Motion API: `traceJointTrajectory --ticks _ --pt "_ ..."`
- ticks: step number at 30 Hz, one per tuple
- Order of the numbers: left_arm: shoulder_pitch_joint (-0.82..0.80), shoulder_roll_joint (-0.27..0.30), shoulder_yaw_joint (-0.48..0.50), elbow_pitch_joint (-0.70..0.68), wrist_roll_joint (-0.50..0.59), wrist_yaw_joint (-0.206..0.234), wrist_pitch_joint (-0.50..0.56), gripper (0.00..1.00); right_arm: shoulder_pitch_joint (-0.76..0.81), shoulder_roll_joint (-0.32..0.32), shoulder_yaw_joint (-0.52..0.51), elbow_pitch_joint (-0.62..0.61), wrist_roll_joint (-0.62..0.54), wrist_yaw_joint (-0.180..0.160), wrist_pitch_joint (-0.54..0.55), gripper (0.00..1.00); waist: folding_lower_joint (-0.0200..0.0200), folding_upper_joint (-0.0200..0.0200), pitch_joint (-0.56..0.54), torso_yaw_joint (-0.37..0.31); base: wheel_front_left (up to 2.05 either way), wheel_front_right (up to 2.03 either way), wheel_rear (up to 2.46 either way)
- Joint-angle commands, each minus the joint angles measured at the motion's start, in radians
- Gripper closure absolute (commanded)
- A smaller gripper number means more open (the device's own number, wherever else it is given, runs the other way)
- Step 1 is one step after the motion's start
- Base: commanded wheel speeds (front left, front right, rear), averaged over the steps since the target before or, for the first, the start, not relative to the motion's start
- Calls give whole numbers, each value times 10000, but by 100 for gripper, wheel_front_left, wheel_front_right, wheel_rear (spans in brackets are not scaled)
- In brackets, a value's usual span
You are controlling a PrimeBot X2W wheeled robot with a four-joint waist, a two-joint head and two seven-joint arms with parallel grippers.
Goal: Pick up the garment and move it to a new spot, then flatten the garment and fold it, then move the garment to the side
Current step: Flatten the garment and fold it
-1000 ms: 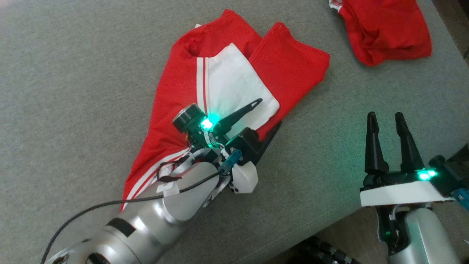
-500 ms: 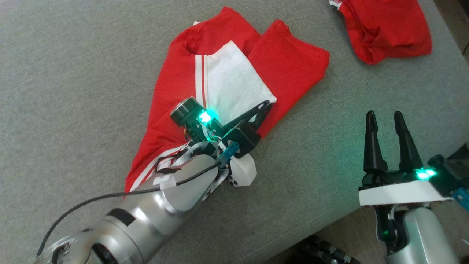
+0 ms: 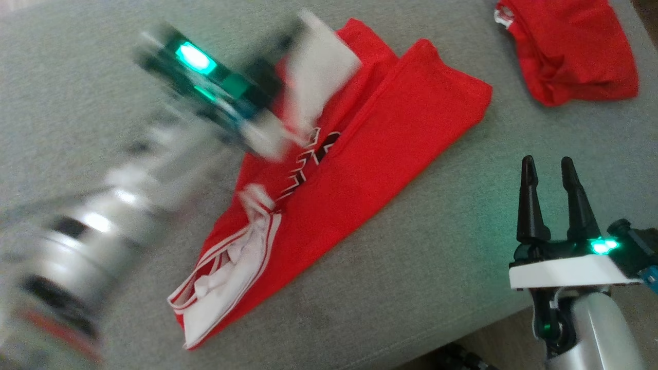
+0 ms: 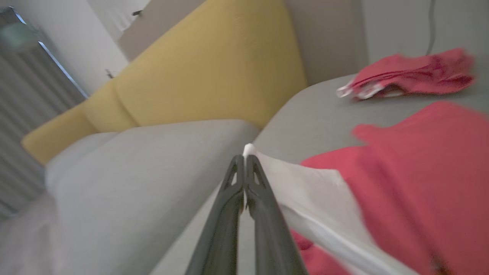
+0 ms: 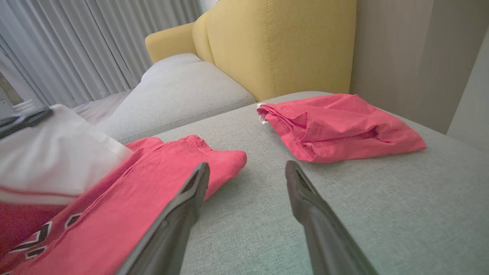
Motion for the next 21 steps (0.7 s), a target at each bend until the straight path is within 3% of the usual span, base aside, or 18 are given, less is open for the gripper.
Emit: traceJointTrajectory --ticks 1,2,5,6,7,8,9,15,21 --pt "-1315 1240 531 -163 271 3 171 100 135 -56 201 -375 -82 -7 -63 0 0 0 5 176 0 0 0" --pt "-1315 1240 531 -163 271 3 171 100 135 -56 201 -375 -82 -7 -63 0 0 0 5 176 0 0 0" --pt "-2247 2302 649 -110 517 -267 360 100 117 -64 276 -386 -81 -7 -63 0 0 0 153 380 0 0 0" --pt "-2498 2541 657 -80 592 -363 368 92 103 -74 300 -385 -83 -7 -63 0 0 0 210 460 0 0 0" --pt "-2696 2717 704 -12 592 -452 379 69 82 -86 321 -386 -87 -7 -63 0 0 0 274 546 0 0 0" --pt "-2857 2850 752 100 582 -495 418 26 49 -101 356 -383 -88 -7 -63 0 0 0 335 631 0 0 0" --pt "-2993 2928 762 183 618 -491 415 0 5 -117 383 -386 -91 -7 -63 0 0 0 390 721 0 0 0" --pt "-2956 2933 981 529 390 -157 302 0 -220 -204 297 -479 -123 -7 -63 0 0 0 561 1303 0 0 0" --pt "-1157 2666 1408 -569 -543 336 -105 0 -144 -282 126 -431 -151 -7 -63 0 0 0 423 2030 0 0 0"
